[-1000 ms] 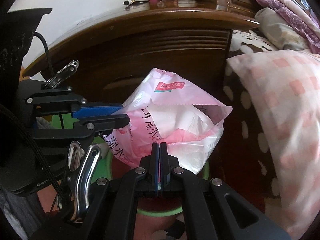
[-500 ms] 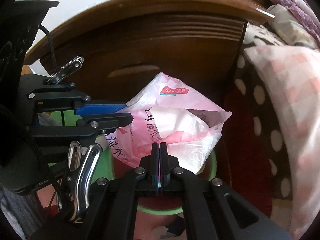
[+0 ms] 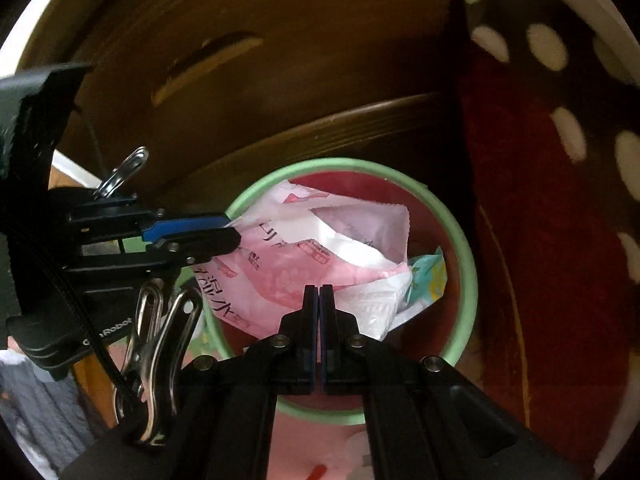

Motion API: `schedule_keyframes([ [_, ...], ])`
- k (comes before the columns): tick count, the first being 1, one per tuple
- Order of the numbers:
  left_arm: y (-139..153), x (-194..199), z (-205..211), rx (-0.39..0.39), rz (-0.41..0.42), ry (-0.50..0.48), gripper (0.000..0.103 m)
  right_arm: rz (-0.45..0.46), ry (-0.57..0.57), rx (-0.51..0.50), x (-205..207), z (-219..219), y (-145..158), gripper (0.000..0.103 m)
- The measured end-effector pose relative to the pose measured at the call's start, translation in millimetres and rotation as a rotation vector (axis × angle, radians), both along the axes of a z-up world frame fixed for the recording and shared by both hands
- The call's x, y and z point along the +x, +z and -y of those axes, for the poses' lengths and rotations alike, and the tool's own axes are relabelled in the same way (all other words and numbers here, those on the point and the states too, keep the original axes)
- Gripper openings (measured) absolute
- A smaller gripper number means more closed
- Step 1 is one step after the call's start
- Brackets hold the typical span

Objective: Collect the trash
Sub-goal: 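Lower the pink bag into the red bin and open both grippers, then raise both open grippers out of the bin toward the nightstand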

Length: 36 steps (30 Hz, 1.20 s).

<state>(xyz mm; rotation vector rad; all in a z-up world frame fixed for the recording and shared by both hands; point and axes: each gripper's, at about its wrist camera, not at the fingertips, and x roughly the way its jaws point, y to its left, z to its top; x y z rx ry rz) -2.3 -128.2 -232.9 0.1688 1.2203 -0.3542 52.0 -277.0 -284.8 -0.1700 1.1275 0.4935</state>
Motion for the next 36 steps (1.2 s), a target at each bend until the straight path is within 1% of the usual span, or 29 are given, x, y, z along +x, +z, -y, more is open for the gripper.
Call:
schedule_keyframes([
  [4,-16,0,3,0.037,-0.036,-0.013,0.008,-0.005,0.037,-0.086,-1,-18,-19,0.002],
  [7,-23,-1,7,0.070,-0.057,-0.031,0.012,-0.021,0.069,-0.133,-3,-27,-31,0.002],
  [8,-26,-2,9,0.090,-0.057,-0.043,0.022,-0.033,0.075,-0.142,-3,-29,-34,0.004],
  [9,-29,-3,10,0.095,-0.062,-0.051,0.035,-0.039,0.074,-0.149,-4,-31,-35,0.006],
  [10,-31,-3,10,0.094,-0.073,-0.053,0.040,-0.051,0.073,-0.154,-3,-31,-37,0.009],
  [12,-34,-2,12,0.099,-0.095,-0.049,0.046,-0.064,0.061,-0.148,-1,-29,-38,0.028],
  [13,-35,-1,13,0.107,-0.101,-0.053,0.048,-0.065,0.056,-0.159,0,-28,-38,0.031],
  [15,-35,1,15,0.129,-0.092,-0.054,0.056,-0.056,0.055,-0.185,-1,-29,-38,0.037],
  [17,-34,1,17,0.145,-0.081,-0.055,0.059,-0.055,0.046,-0.196,3,-28,-36,0.040],
  [20,-35,2,20,0.151,-0.081,-0.057,0.061,-0.037,0.040,-0.220,7,-22,-36,0.046],
  [21,-35,3,21,0.150,-0.084,-0.058,0.061,-0.032,0.039,-0.225,3,-11,-34,0.048],
  [24,-35,5,22,0.149,-0.085,-0.059,0.061,-0.019,0.034,-0.239,-4,-11,-31,0.051],
  [26,-34,-9,11,0.146,-0.081,-0.056,0.061,-0.007,0.032,-0.246,-4,-9,-29,0.052],
  [32,-29,-8,10,0.139,-0.077,-0.050,0.061,0.002,0.031,-0.254,-5,-9,-28,0.052],
  [33,-27,-8,9,0.138,-0.076,-0.050,0.061,0.002,0.030,-0.255,-7,-14,-32,0.052],
  [36,-24,-9,6,0.133,-0.071,-0.047,0.061,0.007,0.033,-0.257,-7,-16,-33,0.052],
])
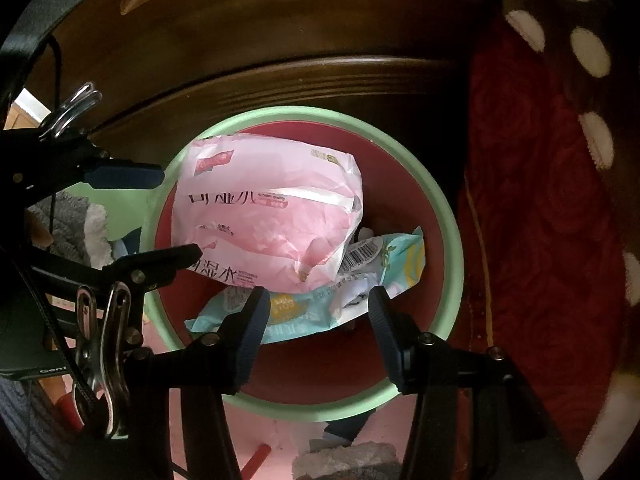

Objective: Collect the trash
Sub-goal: 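Raise both open grippers out of the bin toward the nightstand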

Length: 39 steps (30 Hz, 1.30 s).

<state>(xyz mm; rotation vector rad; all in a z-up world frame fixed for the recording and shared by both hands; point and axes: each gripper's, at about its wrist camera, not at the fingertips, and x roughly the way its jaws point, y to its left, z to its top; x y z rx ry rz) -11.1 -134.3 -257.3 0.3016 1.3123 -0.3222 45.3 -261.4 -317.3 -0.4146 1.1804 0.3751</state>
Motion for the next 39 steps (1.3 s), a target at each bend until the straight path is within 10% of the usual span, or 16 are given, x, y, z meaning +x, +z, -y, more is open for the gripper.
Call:
schedule_keyframes([
  [39,84,-2,11,-0.112,0.151,-0.016,0.061,0.202,0.030,0.142,-19,15,98,0.059],
])
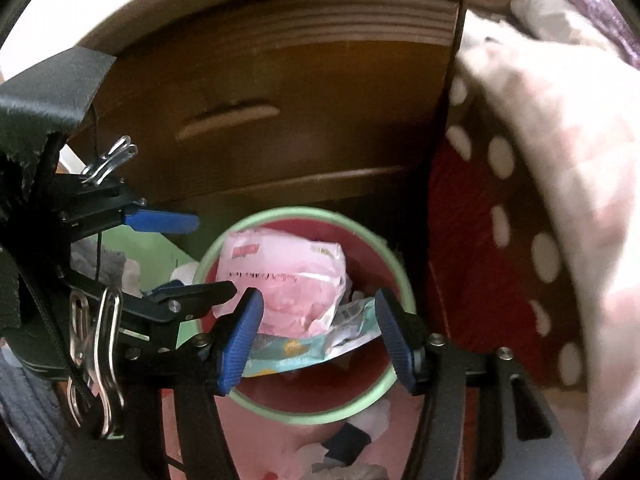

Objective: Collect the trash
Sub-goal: 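Raise both open grippers out of the bin toward the nightstand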

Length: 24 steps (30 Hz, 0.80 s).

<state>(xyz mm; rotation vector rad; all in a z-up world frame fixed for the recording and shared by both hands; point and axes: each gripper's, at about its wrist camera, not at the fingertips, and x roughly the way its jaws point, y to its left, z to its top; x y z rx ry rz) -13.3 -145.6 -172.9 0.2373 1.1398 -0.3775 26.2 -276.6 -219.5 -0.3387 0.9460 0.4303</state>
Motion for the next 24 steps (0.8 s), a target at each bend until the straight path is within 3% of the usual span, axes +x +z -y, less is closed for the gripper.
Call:
schedule_keyframes([
  [9,57,-14,5,-0.038,0.123,-0.025,0.061,0.080,0.055,0.107,-18,7,47,0.060],
  [17,106,-22,0,-0.063,0.230,0.018,0.061,0.164,0.102,0.245,-30,13,89,0.060],
  [24,137,-24,-9,-0.079,0.299,0.056,0.061,0.228,0.126,0.297,-34,9,117,0.061],
])
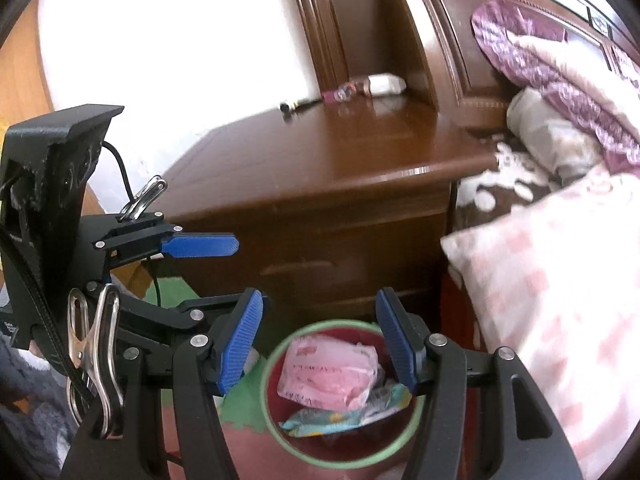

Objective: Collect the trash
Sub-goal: 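Raise both open grippers out of the bin toward the nightstand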

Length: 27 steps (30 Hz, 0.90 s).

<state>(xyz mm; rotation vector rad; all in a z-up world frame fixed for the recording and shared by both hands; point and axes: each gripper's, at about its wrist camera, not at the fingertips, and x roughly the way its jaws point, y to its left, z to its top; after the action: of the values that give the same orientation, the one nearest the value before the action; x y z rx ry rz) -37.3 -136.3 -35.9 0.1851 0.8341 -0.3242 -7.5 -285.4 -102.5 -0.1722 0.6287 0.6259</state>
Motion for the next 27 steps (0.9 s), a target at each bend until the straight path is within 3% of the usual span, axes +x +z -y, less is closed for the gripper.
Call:
schedule_keyframes([
  [18,54,13,-44,-0.119,0.076,0.111,0.061,0.059,0.041,0.134,12,-20,46,0.061],
  [27,70,30,-80,-0.120,0.118,0.197,0.067,0.075,0.027,0.236,39,-42,69,0.061],
])
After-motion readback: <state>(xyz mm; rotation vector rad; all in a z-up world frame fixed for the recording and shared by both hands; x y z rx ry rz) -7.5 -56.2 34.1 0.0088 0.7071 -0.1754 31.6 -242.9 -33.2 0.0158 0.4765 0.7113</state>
